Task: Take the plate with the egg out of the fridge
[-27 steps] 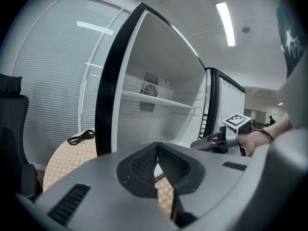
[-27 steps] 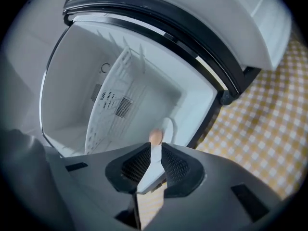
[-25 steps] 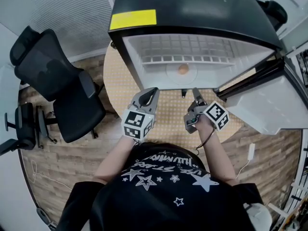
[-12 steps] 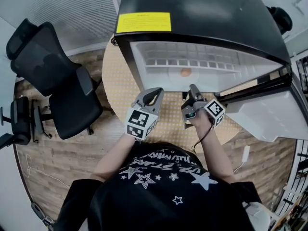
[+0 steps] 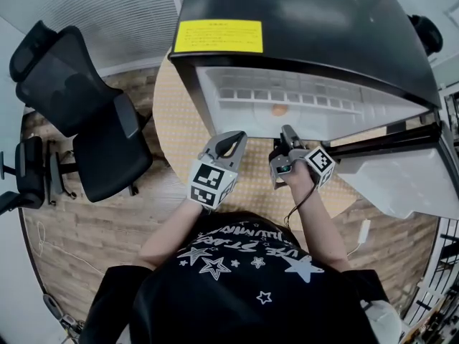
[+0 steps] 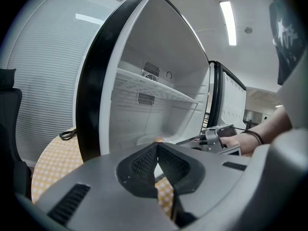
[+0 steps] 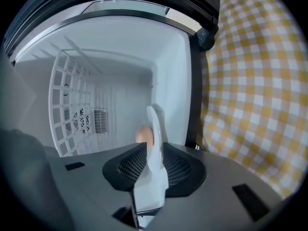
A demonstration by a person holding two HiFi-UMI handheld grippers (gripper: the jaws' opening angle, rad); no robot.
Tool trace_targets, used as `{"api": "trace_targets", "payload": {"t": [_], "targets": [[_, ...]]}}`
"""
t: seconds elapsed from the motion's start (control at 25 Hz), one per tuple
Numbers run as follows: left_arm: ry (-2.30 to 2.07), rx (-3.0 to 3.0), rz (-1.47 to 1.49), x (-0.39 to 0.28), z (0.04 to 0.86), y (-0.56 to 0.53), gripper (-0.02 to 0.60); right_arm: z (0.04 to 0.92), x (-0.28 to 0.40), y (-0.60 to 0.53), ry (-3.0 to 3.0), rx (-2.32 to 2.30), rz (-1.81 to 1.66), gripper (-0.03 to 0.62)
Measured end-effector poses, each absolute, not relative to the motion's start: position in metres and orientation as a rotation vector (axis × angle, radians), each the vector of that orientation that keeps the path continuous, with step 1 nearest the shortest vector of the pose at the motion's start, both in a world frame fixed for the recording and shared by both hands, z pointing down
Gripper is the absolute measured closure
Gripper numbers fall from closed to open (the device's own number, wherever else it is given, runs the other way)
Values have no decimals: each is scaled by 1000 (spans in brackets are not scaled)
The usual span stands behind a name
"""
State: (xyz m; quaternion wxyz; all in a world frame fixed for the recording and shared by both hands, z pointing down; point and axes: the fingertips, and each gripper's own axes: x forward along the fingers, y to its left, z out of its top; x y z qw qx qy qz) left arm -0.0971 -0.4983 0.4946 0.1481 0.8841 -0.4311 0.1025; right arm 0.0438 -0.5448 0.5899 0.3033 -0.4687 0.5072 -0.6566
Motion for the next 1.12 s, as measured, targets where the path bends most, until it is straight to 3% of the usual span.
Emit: {"api": "trace_targets", "payload": {"t": [0.08,0.24,1.12], "targets": [[-1244,2538,302,-98,496,-498,575,595,44,-543,1351,-1276,-1752,536],[-1253,2535,311,-100,496,-498,575,597,45,-542,1366,-1276,-1748,556],[-1300,2538,358,-109,496,-463,575,600,47,-511,1438,-1209,-1720,551]]}}
